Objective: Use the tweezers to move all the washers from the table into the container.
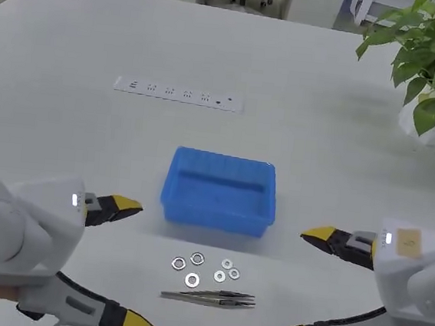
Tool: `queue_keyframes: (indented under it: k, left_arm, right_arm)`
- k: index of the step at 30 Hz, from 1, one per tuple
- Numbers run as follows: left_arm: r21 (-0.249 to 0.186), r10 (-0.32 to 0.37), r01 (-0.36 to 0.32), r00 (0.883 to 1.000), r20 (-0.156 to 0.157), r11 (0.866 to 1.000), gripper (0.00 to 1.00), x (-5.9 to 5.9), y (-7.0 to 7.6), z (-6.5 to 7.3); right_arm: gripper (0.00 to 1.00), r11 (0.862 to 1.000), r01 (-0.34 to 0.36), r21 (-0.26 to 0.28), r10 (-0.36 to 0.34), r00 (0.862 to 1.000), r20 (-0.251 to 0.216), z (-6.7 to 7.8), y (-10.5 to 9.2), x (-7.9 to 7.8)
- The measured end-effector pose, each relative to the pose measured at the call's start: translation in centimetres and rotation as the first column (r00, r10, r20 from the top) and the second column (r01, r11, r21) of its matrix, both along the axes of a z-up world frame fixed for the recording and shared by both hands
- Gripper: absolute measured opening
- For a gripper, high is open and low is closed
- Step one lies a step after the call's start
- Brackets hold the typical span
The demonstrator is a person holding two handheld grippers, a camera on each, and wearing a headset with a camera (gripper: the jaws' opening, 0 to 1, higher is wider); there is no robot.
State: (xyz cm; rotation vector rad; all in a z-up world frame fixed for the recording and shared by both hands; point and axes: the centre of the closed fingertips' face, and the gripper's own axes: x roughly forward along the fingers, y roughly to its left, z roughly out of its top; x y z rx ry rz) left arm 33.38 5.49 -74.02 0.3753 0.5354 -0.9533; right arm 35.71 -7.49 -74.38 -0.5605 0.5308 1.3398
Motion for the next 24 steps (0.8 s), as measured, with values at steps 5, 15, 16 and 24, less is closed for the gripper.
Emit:
queue_keyframes:
  k: [5, 15, 16, 24]
  left_arm:
    - [0.02, 0.005, -0.004, 1.0, -0.02, 1.0, 0.89, 0.1, 0.0, -1.0]
    - [0.048, -0.027, 0.029, 0.998, -0.057, 0.998, 0.79, 0.1, -1.0, -2.7]
    - [0.053, -0.033, 0.036, 0.997, -0.063, 0.998, 0.77, 0.0, -1.1, -2.9]
    - [0.061, -0.041, 0.049, 0.991, -0.124, 0.997, 0.58, 0.1, -1.6, -4.5]
  right_arm:
    - [0.79, 1.0, -0.024, -0.016, 0.024, 1.0, -0.012, -0.9, 0.3, -0.4]
    - [0.72, 0.997, -0.065, -0.034, 0.063, 0.997, -0.045, -2.1, 0.7, -0.7]
    - [0.71, 0.997, -0.068, -0.033, 0.066, 0.997, -0.049, -2.2, 0.8, -0.7]
    - [0.61, 0.991, -0.128, -0.049, 0.124, 0.989, -0.08, -3.4, 2.2, -1.4]
